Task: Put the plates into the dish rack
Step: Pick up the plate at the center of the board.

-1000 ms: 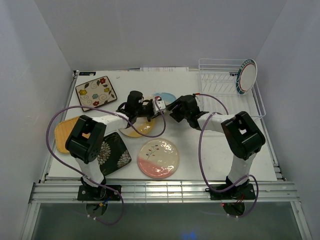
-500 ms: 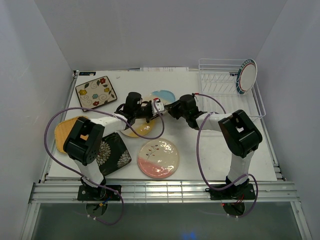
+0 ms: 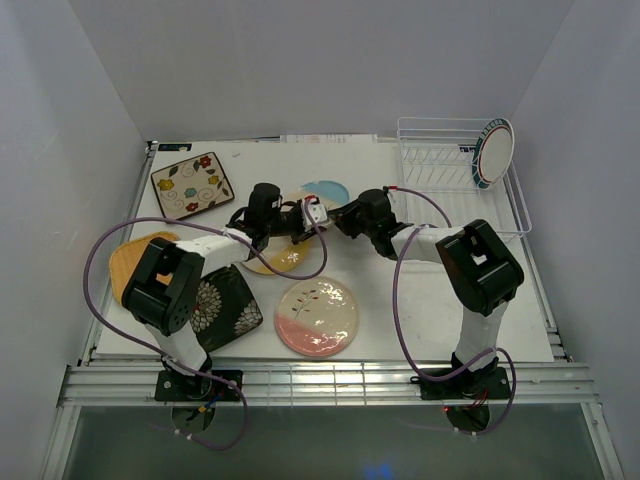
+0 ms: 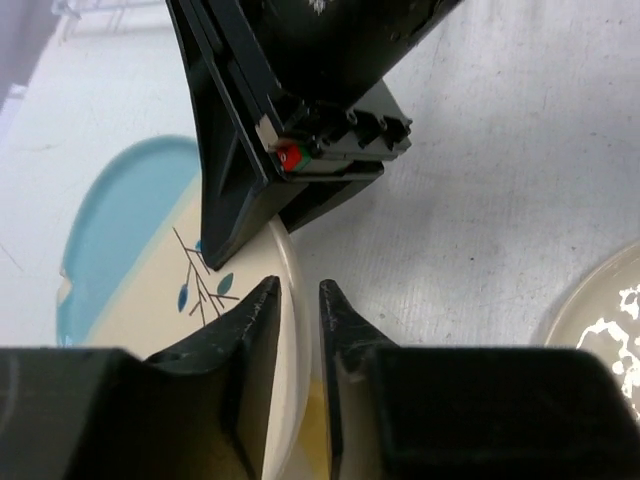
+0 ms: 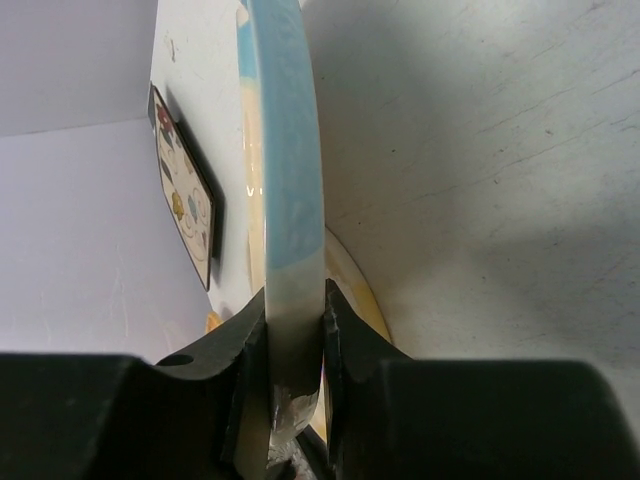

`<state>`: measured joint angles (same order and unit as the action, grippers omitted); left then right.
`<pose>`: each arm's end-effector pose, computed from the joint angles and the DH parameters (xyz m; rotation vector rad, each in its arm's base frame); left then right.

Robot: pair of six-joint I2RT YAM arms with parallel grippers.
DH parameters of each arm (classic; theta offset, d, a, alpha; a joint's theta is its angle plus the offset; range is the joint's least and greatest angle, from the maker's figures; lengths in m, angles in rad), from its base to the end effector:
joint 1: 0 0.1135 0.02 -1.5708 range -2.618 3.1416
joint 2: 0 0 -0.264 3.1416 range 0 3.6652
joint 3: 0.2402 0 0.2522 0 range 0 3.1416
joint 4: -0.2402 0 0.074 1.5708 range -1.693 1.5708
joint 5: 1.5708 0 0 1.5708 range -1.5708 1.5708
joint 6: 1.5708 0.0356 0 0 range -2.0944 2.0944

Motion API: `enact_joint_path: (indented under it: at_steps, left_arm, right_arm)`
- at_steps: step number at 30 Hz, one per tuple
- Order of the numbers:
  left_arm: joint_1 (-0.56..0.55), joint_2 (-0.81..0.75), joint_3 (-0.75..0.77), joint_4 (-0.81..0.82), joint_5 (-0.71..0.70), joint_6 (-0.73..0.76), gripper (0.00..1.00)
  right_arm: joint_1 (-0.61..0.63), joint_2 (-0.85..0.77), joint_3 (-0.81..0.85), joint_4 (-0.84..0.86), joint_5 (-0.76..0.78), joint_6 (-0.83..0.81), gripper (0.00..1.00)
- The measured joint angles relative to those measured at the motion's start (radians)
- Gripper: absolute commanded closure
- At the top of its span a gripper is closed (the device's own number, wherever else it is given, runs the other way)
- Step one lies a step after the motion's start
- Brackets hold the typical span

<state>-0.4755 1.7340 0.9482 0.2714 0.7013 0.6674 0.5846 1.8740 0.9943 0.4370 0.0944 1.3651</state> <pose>0.3154 -0.1882 0.1933 1.4134 1.4238 -0.6047 0.3355 0.2180 0.1681 0.8997 2.0141 1.0959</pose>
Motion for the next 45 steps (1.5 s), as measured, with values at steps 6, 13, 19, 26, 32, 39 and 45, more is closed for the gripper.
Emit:
enact_joint_path:
  at_steps: [6,13,19,26,32,39,45]
  left_arm:
    - [-0.004,-0.089,0.0,0.031,0.01,0.003,0.41]
    - [-0.004,-0.204,-0.006,0.049,-0.001,0.001,0.12]
    - [-0.004,-0.312,-0.009,0.048,-0.052,-0.031,0.11]
    - [-0.004,-0.394,-0.026,0.027,-0.167,-0.135,0.11]
    - [-0.002,-0.45,-0.093,0.03,-0.212,-0.265,0.13]
    - [-0.002,-0.447,-0.23,0.1,-0.256,-0.343,0.14]
    - [-0.002,-0.455,-0.323,0.217,-0.328,-0.401,0.13]
  right_arm:
    - [0.0,0.0,0.0,0.004,0.012,-0.019,0.92]
    - [0.012,-0.006,0.0,0.014,0.054,-0.064,0.92]
    - [0.014,-0.028,-0.013,0.042,0.069,-0.174,0.92]
    - [0.014,-0.057,-0.043,0.107,0.069,-0.357,0.92]
    - [0.014,-0.061,-0.062,0.188,0.017,-0.529,0.92]
    - [0.014,-0.077,-0.127,0.307,-0.023,-0.645,0.92]
    - [0.014,-0.124,-0.241,0.455,-0.046,-0.716,0.92]
